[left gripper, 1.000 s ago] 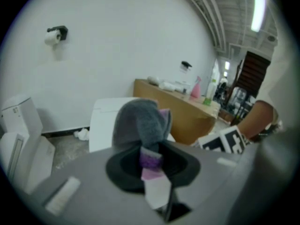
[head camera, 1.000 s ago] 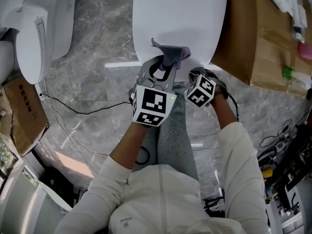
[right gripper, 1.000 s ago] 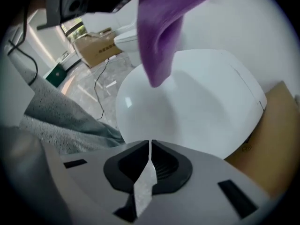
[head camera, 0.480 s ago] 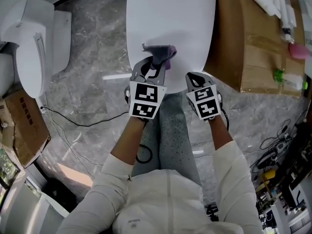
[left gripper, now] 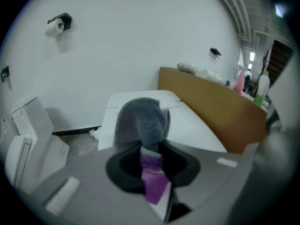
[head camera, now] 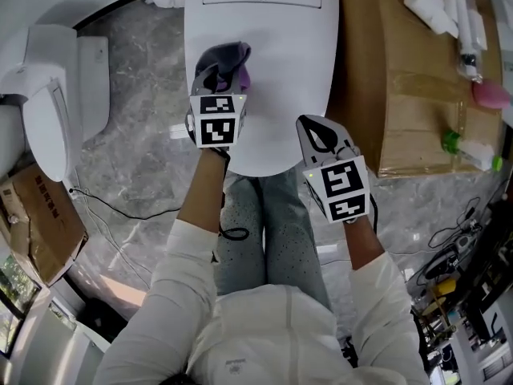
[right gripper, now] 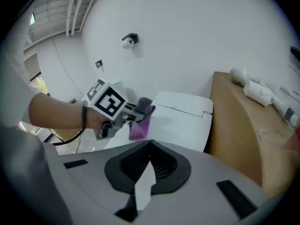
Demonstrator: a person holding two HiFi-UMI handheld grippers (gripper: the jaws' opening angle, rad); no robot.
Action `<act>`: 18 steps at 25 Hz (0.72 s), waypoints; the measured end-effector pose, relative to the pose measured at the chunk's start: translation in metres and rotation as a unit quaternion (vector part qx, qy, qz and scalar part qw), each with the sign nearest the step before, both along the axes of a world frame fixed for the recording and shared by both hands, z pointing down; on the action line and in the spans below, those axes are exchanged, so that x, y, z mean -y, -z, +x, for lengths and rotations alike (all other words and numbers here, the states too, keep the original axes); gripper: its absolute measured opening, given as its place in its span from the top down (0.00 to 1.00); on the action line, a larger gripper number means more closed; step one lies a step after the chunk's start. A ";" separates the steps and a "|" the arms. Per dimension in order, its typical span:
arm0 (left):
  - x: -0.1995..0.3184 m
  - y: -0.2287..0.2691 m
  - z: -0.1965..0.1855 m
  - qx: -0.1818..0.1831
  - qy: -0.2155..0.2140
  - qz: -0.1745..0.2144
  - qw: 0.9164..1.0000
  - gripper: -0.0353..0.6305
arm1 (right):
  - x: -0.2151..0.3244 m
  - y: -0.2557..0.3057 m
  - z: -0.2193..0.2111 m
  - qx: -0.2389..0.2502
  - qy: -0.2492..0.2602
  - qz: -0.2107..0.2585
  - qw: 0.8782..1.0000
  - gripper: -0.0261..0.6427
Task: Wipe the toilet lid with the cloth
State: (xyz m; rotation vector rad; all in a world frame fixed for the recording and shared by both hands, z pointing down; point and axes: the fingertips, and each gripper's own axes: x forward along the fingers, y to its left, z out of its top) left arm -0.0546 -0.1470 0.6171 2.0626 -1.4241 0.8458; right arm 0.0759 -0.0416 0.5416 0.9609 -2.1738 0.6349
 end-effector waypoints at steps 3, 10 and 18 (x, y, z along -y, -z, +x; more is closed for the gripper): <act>0.033 -0.036 -0.008 0.009 0.035 -0.030 0.999 0.85 | 0.011 0.008 0.018 0.004 -0.007 0.006 1.000 0.94; 0.085 -0.066 0.047 -0.004 0.029 -0.049 0.998 0.85 | 0.039 0.027 0.046 0.015 -0.034 0.010 0.999 0.94; 0.059 -0.063 0.172 -0.059 -0.085 -0.061 0.993 0.85 | 0.069 0.062 0.049 0.038 -0.058 0.045 0.997 0.94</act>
